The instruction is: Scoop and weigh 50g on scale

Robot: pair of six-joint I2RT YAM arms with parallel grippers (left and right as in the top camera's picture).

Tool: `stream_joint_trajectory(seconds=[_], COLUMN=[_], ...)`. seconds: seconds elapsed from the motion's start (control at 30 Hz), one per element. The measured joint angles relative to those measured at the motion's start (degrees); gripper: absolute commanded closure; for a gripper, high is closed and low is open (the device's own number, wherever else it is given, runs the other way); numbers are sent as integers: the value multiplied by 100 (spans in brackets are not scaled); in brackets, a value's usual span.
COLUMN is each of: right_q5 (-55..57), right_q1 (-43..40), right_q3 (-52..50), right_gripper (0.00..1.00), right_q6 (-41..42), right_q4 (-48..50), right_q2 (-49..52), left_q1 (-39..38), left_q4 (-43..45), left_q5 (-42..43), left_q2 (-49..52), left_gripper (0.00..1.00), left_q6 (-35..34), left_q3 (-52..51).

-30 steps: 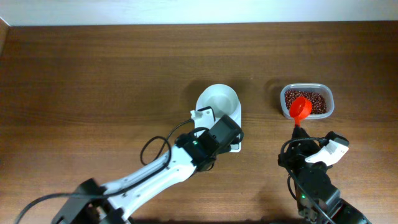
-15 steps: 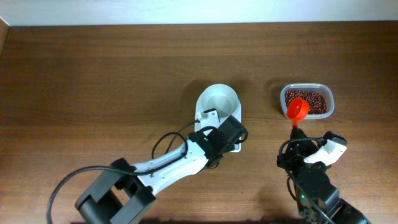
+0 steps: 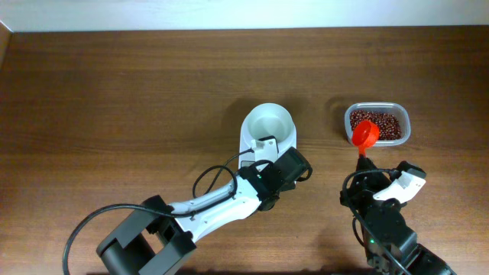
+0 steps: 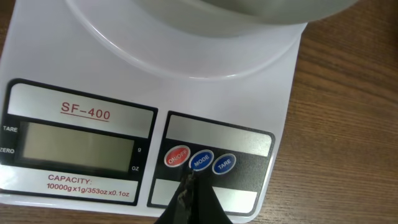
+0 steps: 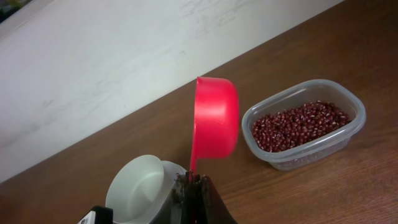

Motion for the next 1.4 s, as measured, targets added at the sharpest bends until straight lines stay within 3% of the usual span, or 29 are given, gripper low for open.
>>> stream_joint_trajectory(seconds=[1.4], right_q5=[-114], right_q1=[0], right_q3=[0], right_gripper=[96], right_q6=[-2], right_q4=[-2], right_q2=[0], left_q1=[2], left_q4=[192], left_q5=[-214], left_q2=[293], left_gripper=[100], left_q6=[17], left_q3=[0])
